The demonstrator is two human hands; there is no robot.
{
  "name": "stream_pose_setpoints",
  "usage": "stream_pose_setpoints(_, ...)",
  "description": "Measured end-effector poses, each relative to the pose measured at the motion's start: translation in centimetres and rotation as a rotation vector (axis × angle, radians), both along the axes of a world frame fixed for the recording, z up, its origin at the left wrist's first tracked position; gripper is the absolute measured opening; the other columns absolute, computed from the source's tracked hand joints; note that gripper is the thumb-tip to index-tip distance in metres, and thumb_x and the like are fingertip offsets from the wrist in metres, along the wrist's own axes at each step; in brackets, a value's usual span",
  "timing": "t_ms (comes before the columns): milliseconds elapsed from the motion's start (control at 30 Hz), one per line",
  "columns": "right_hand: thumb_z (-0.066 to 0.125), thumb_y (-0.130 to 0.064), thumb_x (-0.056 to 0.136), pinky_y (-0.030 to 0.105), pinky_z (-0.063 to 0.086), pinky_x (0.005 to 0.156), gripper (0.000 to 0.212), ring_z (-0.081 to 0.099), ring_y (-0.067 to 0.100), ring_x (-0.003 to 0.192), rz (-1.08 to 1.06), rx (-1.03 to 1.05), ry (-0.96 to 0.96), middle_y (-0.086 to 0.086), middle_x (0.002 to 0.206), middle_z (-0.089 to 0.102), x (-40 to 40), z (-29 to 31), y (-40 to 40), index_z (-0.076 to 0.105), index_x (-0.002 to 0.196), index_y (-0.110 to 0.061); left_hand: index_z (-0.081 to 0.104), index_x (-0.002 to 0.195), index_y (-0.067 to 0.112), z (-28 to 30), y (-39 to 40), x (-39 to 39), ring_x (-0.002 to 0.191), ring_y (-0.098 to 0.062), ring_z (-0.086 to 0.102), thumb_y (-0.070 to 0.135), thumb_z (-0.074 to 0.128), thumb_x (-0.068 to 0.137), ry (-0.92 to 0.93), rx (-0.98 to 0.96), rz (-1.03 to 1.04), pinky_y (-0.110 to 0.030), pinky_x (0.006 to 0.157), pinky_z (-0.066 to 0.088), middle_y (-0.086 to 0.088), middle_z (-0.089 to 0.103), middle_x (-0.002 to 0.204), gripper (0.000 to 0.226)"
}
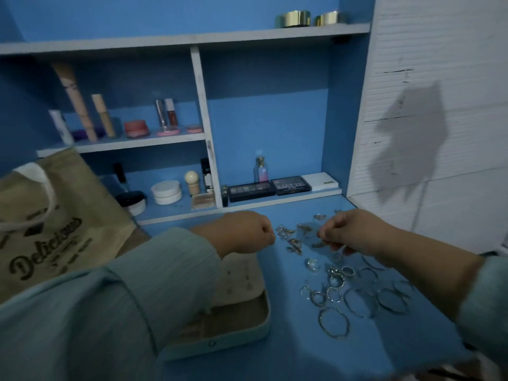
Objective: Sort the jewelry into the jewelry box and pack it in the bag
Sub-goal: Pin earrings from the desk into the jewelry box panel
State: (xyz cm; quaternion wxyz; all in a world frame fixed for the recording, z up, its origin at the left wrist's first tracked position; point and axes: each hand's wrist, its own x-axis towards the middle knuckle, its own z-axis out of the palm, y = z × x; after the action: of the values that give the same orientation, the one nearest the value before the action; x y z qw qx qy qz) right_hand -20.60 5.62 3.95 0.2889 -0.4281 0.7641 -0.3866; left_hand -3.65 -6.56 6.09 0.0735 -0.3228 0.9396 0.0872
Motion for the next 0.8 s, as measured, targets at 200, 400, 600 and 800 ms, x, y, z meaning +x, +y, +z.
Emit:
stream_pose_setpoints(200, 0.061, -0.022, 0.087, 0.01, 0.042, 0.05, 0.01, 0.055, 0.004, 0.062, 0.032, 0.088, 0.369, -0.009, 0.072, 0.061, -4.9, -1.7, -1.5, 0.07, 0.083, -0.017, 0.062, 0.108, 0.019, -1.4, -3.2, -5.8, 0.108, -0.015, 0.051, 0.026, 0.041, 0.097, 0.066, 0.073, 0.008, -0.03, 0.096, 0.039, -0.002, 0.056, 0.127, 0.024)
stream_pose_setpoints(400, 0.061, -0.021, 0.087, 0.012, 0.042, 0.069, 0.013, 0.057, 0.008, 0.082, 0.116, 0.087, 0.536, -0.005, 0.088, 0.061, -8.6, -3.3, -3.0, 0.072, 0.094, -0.016, 0.048, 0.135, 0.015, -3.7, -6.2, -11.1, 0.129, -0.015, 0.041, 0.017, 0.041, 0.099, 0.204, 0.113, 0.008, -0.018, 0.1, 0.028, -0.001, 0.044, 0.142, 0.037)
stream_pose_setpoints(600, 0.062, -0.025, 0.087, 0.013, 0.042, 0.074, 0.011, 0.057, 0.004, 0.086, 0.183, 0.11, 0.551, -0.007, 0.096, 0.066, -10.5, -4.4, -3.7, 0.071, 0.092, -0.022, 0.05, 0.134, 0.012, -5.8, -8.5, -14.6, 0.129, -0.016, 0.041, 0.013, 0.04, 0.099, 0.22, 0.108, -0.01, -0.019, 0.1, 0.029, -0.004, 0.045, 0.142, 0.036)
stream_pose_setpoints(800, 0.059, -0.025, 0.089, 0.011, 0.04, 0.07, 0.015, 0.056, 0.004, 0.086, 0.212, 0.114, 0.609, -0.007, 0.101, 0.067, -11.3, -4.8, -4.3, 0.071, 0.097, -0.022, 0.069, 0.106, 0.01, -6.7, -9.3, -15.6, 0.106, -0.013, 0.054, 0.014, 0.052, 0.092, 0.267, 0.033, -0.049, -0.016, 0.083, 0.033, 0.0, 0.062, 0.116, 0.022)
